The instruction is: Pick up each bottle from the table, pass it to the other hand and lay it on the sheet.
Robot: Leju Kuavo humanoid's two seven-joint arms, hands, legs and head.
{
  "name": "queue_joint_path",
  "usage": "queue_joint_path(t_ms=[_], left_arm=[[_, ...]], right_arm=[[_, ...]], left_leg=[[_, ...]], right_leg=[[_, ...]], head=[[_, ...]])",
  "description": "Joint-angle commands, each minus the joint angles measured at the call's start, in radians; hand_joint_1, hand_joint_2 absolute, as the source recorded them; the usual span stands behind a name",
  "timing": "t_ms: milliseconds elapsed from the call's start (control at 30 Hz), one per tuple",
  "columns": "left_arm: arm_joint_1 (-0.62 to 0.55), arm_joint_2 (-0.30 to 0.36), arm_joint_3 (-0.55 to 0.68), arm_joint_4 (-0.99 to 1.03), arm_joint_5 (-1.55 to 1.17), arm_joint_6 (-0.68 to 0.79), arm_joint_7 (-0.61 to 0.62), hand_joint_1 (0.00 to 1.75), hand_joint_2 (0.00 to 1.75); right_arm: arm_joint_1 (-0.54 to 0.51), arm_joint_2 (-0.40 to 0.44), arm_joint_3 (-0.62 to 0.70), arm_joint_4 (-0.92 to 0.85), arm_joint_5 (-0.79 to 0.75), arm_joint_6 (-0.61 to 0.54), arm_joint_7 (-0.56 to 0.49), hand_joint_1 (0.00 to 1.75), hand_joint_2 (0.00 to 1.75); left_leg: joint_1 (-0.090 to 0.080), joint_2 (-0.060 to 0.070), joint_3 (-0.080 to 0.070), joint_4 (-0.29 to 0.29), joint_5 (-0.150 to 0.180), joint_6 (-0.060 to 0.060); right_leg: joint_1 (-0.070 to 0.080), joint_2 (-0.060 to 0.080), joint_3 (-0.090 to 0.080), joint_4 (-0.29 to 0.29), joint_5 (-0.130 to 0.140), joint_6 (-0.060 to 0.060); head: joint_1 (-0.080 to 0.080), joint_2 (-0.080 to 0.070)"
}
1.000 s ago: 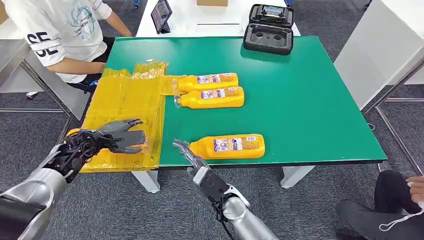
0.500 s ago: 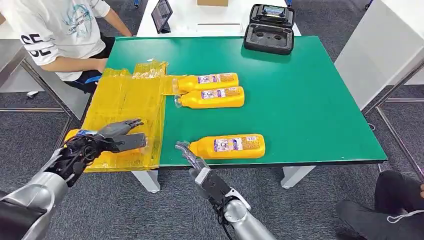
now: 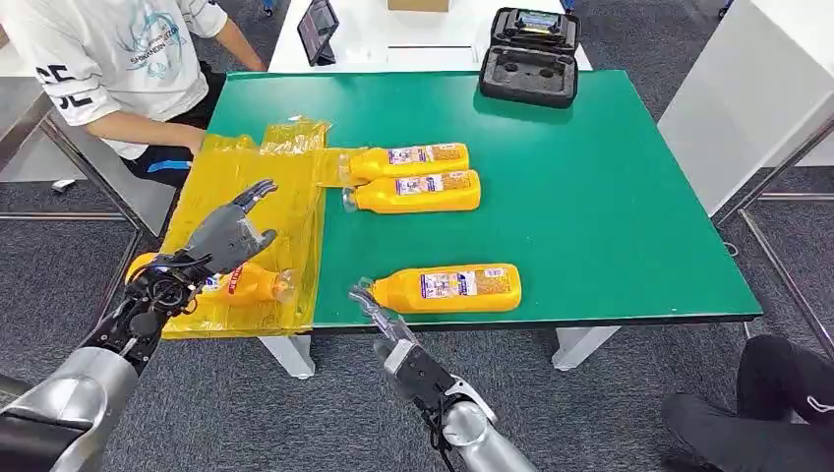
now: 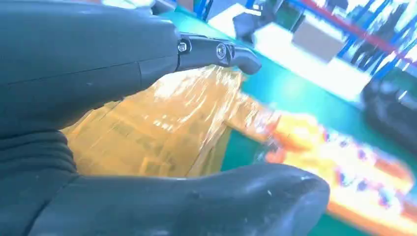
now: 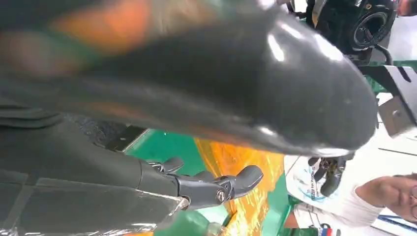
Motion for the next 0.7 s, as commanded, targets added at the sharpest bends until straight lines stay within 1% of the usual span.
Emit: queue_joint_path(t_ms=[33, 167, 200, 233, 267, 300, 367, 400, 433, 467, 500, 533, 567, 600, 633, 667, 700], left_arm=[[0.016, -0.021, 0.067, -0.061, 0.004, -0.006, 0.0, 0.0, 0.0], [0.016, -0.021, 0.067, -0.061, 0.004, -0.006, 0.0, 0.0, 0.0], [0.032, -0.036, 0.11, -0.082, 0.066, 0.01, -0.028, 0.0, 0.0], [0.06, -0.045, 0.128, -0.119, 0.103, 0.036, -0.054, 0.0, 0.0], [0.111, -0.069, 0.171, -0.185, 0.181, 0.053, -0.079, 0.0, 0.0], [0.19, -0.093, 0.203, -0.287, 0.263, 0.081, -0.092, 0.0, 0.0], [0.298, -0.128, 0.222, -0.413, 0.383, 0.088, -0.095, 0.0, 0.0], [0.353, -0.153, 0.228, -0.465, 0.444, 0.107, -0.108, 0.0, 0.0], [0.386, -0.167, 0.221, -0.494, 0.458, 0.136, -0.12, 0.0, 0.0], [0.414, -0.182, 0.218, -0.52, 0.456, 0.189, -0.133, 0.0, 0.0], [0.442, -0.197, 0.209, -0.55, 0.464, 0.225, -0.13, 0.0, 0.0], [0.46, -0.205, 0.207, -0.572, 0.486, 0.231, -0.123, 0.0, 0.0], [0.473, -0.208, 0.205, -0.588, 0.502, 0.237, -0.118, 0.0, 1.75], [0.484, -0.204, 0.198, -0.599, 0.492, 0.253, -0.116, 0.0, 1.75], [0.492, -0.206, 0.206, -0.606, 0.497, 0.262, -0.11, 0.0, 1.75], [0.497, -0.203, 0.209, -0.611, 0.49, 0.267, -0.109, 0.0, 1.75], [0.504, -0.207, 0.229, -0.621, 0.503, 0.27, -0.104, 0.0, 1.75]], right_arm=[[-0.009, -0.024, -0.009, -0.007, 0.006, -0.005, 0.002, 0.0, 0.0], [-0.009, -0.024, -0.009, -0.007, 0.006, -0.005, 0.002, 0.0, 0.0], [-0.011, -0.027, -0.001, -0.012, 0.032, -0.027, -0.007, 0.0, 0.0], [-0.011, -0.028, -0.003, -0.026, 0.046, -0.046, -0.015, 0.0, 0.0], [-0.01, -0.03, -0.008, -0.05, 0.052, -0.061, -0.018, 0.0, 0.0], [-0.015, -0.037, -0.009, -0.082, 0.081, -0.102, -0.015, 0.0, 0.0], [-0.036, -0.049, -0.019, -0.12, 0.098, -0.137, 0.007, 0.0, 0.0], [-0.061, -0.062, -0.025, -0.137, 0.128, -0.18, 0.019, 0.0, 0.0], [-0.083, -0.071, -0.035, -0.146, 0.138, -0.196, 0.033, 0.0, 1.75], [-0.107, -0.085, -0.04, -0.153, 0.16, -0.215, 0.059, 0.0, 1.75], [-0.136, -0.102, -0.045, -0.171, 0.202, -0.243, 0.097, 0.0, 1.75], [-0.157, -0.117, -0.048, -0.183, 0.229, -0.238, 0.146, 0.0, 1.75], [-0.174, -0.132, -0.054, -0.193, 0.252, -0.228, 0.192, 0.0, 1.75], [-0.194, -0.148, -0.06, -0.21, 0.302, -0.228, 0.244, 0.0, 1.75], [-0.214, -0.165, -0.054, -0.216, 0.345, -0.212, 0.293, 0.0, 1.75], [-0.233, -0.177, -0.056, -0.222, 0.361, -0.193, 0.322, 0.0, 1.75], [-0.276, -0.201, -0.037, -0.203, 0.397, -0.156, 0.365, 0.0, 1.75]], left_leg=[[0.001, 0.0, 0.001, 0.0, 0.0, -0.001], [0.001, 0.0, 0.001, 0.0, 0.0, -0.001], [0.001, 0.0, 0.001, 0.0, 0.0, -0.001], [0.001, 0.0, 0.002, 0.0, -0.001, -0.002], [0.001, 0.0, 0.002, -0.001, 0.0, -0.001], [0.0, 0.0, 0.002, -0.001, 0.0, -0.001], [-0.001, 0.0, 0.003, -0.002, -0.001, -0.001], [0.0, 0.003, 0.006, -0.002, -0.002, -0.001], [-0.001, 0.001, 0.002, -0.001, -0.001, 0.0], [-0.001, 0.002, 0.004, -0.002, -0.001, 0.0], [-0.002, 0.0, 0.002, -0.001, -0.001, 0.0], [-0.001, 0.001, 0.003, 0.0, -0.002, 0.0], [-0.001, 0.001, -0.001, 0.001, -0.001, 0.0], [-0.002, 0.001, -0.002, 0.001, 0.0, 0.0], [-0.002, 0.0, -0.001, 0.001, -0.001, 0.0], [-0.002, 0.0, -0.002, 0.001, 0.0, 0.0], [-0.002, 0.001, -0.002, 0.002, -0.001, -0.001]], right_leg=[[0.001, -0.001, 0.002, -0.001, 0.0, -0.001], [0.001, -0.001, 0.001, -0.001, 0.0, -0.001], [0.001, -0.001, 0.002, -0.001, 0.0, -0.001], [0.001, -0.001, 0.003, -0.001, 0.0, -0.001], [0.001, 0.0, 0.002, -0.001, 0.0, -0.001], [0.0, 0.0, 0.002, -0.001, 0.0, -0.001], [-0.001, 0.0, 0.003, -0.002, -0.001, 0.0], [0.0, 0.002, 0.006, -0.003, -0.001, -0.001], [-0.001, 0.0, 0.002, -0.001, -0.001, 0.0], [-0.001, 0.002, 0.004, -0.002, -0.001, 0.0], [-0.001, 0.0, 0.002, -0.001, -0.001, 0.0], [-0.001, 0.001, 0.003, -0.001, -0.001, 0.0], [-0.001, 0.0, 0.0, -0.001, 0.0, 0.0], [-0.001, 0.001, -0.002, 0.0, 0.0, 0.0], [-0.001, 0.0, 0.0, -0.001, 0.0, 0.0], [-0.002, 0.0, -0.002, -0.001, 0.0, 0.0], [-0.001, 0.001, -0.001, 0.0, 0.0, 0.0]], head=[[0.0, 0.0], [0.0, 0.0], [0.0, 0.0], [0.0, 0.0], [0.0, 0.0], [0.0, 0.0], [0.0, 0.0], [0.0, 0.0], [0.0, 0.0], [0.0, 0.0], [0.0, 0.0], [0.0, 0.0], [0.0, 0.0], [0.0, 0.0], [0.0, 0.0], [0.0, 0.0], [0.0, 0.0]])
